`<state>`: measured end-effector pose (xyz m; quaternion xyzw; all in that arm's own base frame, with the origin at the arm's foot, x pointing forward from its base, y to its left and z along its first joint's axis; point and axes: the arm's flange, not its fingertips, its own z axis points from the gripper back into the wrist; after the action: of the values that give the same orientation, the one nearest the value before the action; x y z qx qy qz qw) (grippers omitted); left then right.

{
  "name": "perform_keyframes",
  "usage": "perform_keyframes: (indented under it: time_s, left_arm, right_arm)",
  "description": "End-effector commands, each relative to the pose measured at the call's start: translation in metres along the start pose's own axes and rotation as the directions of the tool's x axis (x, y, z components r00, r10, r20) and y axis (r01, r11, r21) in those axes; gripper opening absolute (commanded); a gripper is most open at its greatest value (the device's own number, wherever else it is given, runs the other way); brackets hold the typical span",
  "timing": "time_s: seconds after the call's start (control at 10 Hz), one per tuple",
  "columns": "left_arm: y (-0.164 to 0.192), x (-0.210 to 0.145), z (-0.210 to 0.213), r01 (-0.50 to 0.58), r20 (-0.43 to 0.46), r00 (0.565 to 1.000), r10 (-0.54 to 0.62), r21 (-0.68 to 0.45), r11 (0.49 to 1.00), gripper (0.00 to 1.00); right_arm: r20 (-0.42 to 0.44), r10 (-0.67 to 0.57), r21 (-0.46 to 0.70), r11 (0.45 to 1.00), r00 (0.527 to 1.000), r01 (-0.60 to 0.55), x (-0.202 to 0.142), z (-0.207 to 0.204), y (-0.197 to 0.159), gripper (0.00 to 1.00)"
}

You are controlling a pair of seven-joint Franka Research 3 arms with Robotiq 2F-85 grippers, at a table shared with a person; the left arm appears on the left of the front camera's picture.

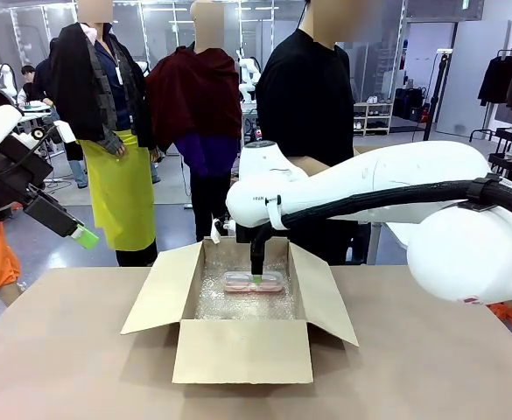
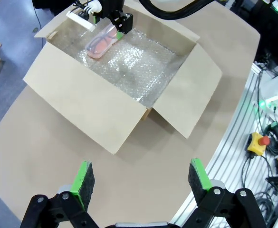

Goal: Pack the glasses set securely to prepare it for shipping.
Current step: Place the Glasses case inside the Package Box, then put the Glasses case from the right side of the table into the Package Box.

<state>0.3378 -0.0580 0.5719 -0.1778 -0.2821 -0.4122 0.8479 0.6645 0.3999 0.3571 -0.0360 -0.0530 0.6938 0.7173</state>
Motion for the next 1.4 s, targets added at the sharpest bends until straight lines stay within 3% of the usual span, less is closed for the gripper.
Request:
perform_keyframes:
  time_s: [0.0,1.0,1.2,1.3]
  left_arm:
    - [0.000,-0.001,0.002,0.008,0.010,1.000,-0.008,-0.018,1.000,1.00]
    - [0.000,-0.001,0.002,0.008,0.010,1.000,-0.008,-0.018,1.000,1.00]
    - [0.000,-0.001,0.002,0.008,0.010,1.000,-0.008,-0.018,1.000,1.00]
    - [0.000,-0.001,0.002,0.008,0.010,1.000,-0.008,-0.018,1.000,1.00]
  right_arm:
    - [-0.001,0.005,0.001,1.000,1.000,-0.005,0.003,-0.007,0.000,1.00]
    - [-0.003,0.000,0.009,1.000,1.000,0.000,0.000,-0.008,0.000,1.00]
    - [0.009,-0.097,-0.005,0.995,0.995,0.097,-0.023,0.063,0.037,1.00]
    - [-0.056,-0.173,-0.044,0.984,0.983,0.171,-0.028,0.078,0.049,1.00]
